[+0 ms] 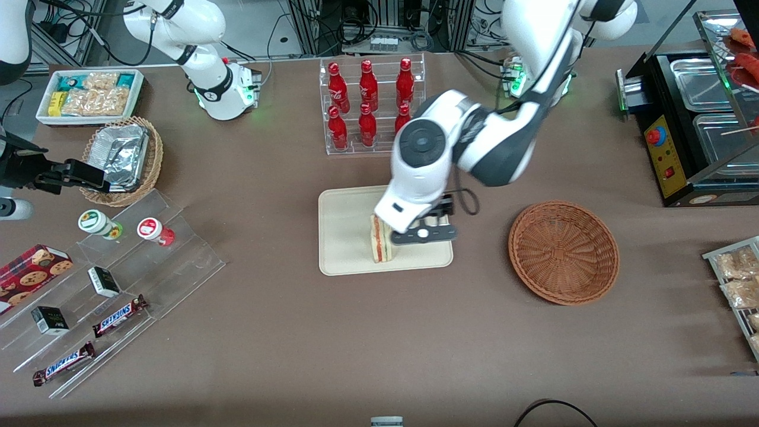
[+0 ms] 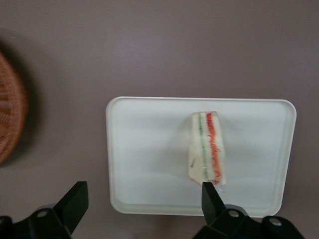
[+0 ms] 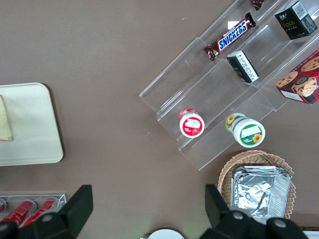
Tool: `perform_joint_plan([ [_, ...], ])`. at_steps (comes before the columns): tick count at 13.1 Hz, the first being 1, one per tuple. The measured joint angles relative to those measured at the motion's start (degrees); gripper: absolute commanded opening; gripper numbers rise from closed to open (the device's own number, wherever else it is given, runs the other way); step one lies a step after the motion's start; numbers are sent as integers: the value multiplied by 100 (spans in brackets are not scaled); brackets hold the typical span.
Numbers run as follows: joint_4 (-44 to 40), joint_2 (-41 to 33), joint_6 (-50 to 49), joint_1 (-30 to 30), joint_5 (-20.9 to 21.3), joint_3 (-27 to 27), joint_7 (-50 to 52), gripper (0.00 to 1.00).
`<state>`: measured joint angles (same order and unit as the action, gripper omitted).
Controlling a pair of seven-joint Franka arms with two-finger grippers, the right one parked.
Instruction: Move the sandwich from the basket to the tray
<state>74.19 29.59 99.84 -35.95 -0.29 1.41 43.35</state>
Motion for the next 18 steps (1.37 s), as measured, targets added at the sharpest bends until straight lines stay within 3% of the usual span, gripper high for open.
perform_joint_plan([
  [5, 376, -904, -695, 1061, -6, -21, -584, 100],
  [12, 1897, -2774, -1192, 2780, -9, -52, -2962, 100],
  [18, 2103, -3282, -1508, 3039, -10, -42, -3509, 100],
])
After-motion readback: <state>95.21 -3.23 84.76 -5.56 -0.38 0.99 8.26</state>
